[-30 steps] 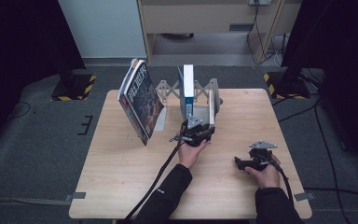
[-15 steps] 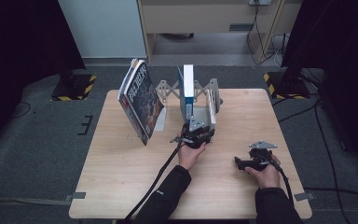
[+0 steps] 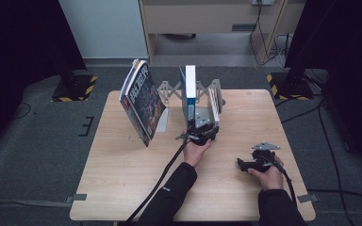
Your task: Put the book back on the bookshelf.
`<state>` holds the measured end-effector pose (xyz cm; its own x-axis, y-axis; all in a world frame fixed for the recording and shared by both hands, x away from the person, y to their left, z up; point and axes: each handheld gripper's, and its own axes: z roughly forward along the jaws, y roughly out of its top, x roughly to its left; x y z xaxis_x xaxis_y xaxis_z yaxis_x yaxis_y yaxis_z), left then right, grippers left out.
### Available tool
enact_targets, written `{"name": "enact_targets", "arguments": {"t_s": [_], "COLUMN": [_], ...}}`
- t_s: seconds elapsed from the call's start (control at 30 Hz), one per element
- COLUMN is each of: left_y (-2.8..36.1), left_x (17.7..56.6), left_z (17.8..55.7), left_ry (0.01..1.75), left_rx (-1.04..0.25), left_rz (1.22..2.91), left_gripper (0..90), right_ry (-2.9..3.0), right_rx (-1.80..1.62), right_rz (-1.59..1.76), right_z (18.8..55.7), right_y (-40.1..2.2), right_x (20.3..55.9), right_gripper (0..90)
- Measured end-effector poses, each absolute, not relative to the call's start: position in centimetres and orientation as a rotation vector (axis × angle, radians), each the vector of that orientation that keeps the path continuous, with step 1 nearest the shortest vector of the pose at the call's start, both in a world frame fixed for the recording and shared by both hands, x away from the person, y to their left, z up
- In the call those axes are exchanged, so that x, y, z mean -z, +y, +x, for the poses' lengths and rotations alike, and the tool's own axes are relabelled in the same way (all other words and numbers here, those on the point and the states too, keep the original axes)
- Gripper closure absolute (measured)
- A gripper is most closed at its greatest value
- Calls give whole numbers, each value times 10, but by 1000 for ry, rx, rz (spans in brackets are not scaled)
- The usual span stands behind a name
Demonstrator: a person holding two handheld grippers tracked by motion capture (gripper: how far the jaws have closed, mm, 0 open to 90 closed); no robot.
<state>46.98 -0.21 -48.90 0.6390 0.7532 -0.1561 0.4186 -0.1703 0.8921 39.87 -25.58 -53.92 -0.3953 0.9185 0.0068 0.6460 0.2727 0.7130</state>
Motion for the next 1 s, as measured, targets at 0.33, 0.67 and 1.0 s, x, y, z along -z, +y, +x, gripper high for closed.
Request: {"name": "enact_targets", "arguments": {"t_s": [0.33,0.67,1.0], "left_y": [-1,22,59], "left_x": [480,459,445], "left_z": [463,438,415], "left_ry": [892,827,831], "left_rx": [-432,-394,-408], "left_rz": [1837,1871,1905], "left_gripper": [611,540,461], "right_ry": [2140,2140,2140], "right_rx": [-903,-902,-903], "right_rz": [1413,1413,1413], "right_z": [399,399,399], "right_y": [-256,-256,-256], "right_x": [539,539,539], "right_gripper": [50,50,50]}}
